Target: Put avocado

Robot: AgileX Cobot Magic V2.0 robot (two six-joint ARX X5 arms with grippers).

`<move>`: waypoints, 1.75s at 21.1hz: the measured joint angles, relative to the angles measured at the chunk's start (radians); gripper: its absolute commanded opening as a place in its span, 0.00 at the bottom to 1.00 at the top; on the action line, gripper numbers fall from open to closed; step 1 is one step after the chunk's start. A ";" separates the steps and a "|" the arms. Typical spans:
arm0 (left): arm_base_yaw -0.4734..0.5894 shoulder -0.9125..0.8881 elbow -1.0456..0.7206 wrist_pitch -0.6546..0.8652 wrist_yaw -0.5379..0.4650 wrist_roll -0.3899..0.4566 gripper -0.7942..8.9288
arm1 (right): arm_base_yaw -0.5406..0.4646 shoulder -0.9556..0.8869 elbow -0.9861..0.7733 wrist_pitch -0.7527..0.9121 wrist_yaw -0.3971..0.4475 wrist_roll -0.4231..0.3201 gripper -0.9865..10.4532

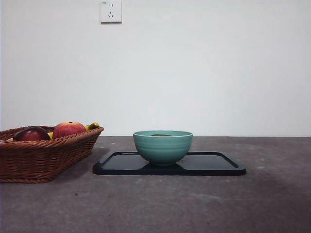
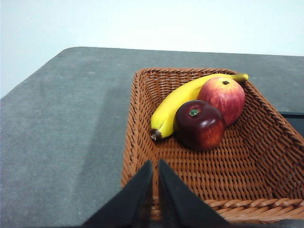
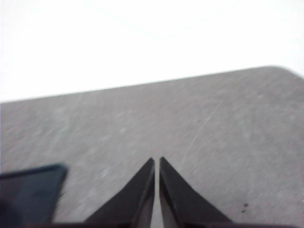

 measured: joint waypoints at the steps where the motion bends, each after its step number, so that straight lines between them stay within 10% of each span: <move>1: 0.000 0.000 0.000 0.000 0.000 0.000 0.10 | -0.018 -0.006 -0.029 0.034 -0.001 -0.006 0.09; 16: 0.000 0.000 0.000 0.000 0.000 0.000 0.10 | -0.120 -0.013 -0.221 0.148 -0.138 -0.175 0.09; 37: 0.000 0.000 0.000 0.000 0.000 0.000 0.10 | -0.143 -0.039 -0.267 0.147 -0.255 -0.196 0.09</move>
